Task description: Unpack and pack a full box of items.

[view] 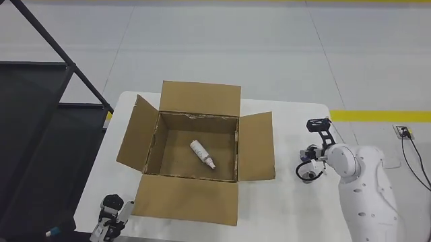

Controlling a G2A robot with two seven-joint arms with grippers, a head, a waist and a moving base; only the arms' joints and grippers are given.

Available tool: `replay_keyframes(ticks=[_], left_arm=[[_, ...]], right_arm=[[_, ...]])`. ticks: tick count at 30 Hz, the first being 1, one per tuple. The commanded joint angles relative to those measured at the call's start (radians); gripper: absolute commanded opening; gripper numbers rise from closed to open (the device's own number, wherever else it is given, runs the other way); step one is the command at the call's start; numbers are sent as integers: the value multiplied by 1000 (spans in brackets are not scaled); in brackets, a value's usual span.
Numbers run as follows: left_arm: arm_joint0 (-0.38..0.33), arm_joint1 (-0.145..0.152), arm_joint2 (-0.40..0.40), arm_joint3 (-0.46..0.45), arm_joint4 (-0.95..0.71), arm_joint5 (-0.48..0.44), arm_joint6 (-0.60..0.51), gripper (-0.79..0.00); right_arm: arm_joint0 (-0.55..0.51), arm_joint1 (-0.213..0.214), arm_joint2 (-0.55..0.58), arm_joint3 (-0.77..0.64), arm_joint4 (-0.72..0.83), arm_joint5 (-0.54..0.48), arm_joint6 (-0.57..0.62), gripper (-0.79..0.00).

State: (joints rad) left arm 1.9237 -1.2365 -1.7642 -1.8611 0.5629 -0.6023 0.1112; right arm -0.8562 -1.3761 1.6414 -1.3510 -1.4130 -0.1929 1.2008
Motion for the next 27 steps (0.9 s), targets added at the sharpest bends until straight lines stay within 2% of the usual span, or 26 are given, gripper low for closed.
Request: replay_keyframes(ticks=[1, 6, 10, 13, 17, 20, 22, 24, 27], left_arm=[[0, 0, 0, 0, 0, 0, 0, 0], [0, 0, 0, 0, 0, 0, 0, 0], [0, 0, 0, 0, 0, 0, 0, 0], [0, 0, 0, 0, 0, 0, 0, 0], [0, 0, 0, 0, 0, 0, 0, 0], [0, 0, 0, 0, 0, 0, 0, 0], [0, 0, 0, 0, 0, 0, 0, 0], [0, 0, 0, 0, 0, 0, 0, 0], [0, 0, 0, 0, 0, 0, 0, 0]], right_arm=[[5, 2, -5, 6, 1, 0, 1, -776], [5, 7, -7, -17, 23, 11, -3, -785], [-19, 11, 4, -122, 68, 16, -4, -785], [-55, 13, 16, -281, 137, 28, 2, -785], [-135, 9, -2, -591, 234, 75, -2, -785], [-212, 5, -75, -827, 293, 89, -11, -785], [-248, 5, -145, -931, 290, 79, -6, -785], [-265, 4, -239, -977, 258, 69, 2, -785], [-243, 0, -404, -946, 184, 68, 19, -785]])
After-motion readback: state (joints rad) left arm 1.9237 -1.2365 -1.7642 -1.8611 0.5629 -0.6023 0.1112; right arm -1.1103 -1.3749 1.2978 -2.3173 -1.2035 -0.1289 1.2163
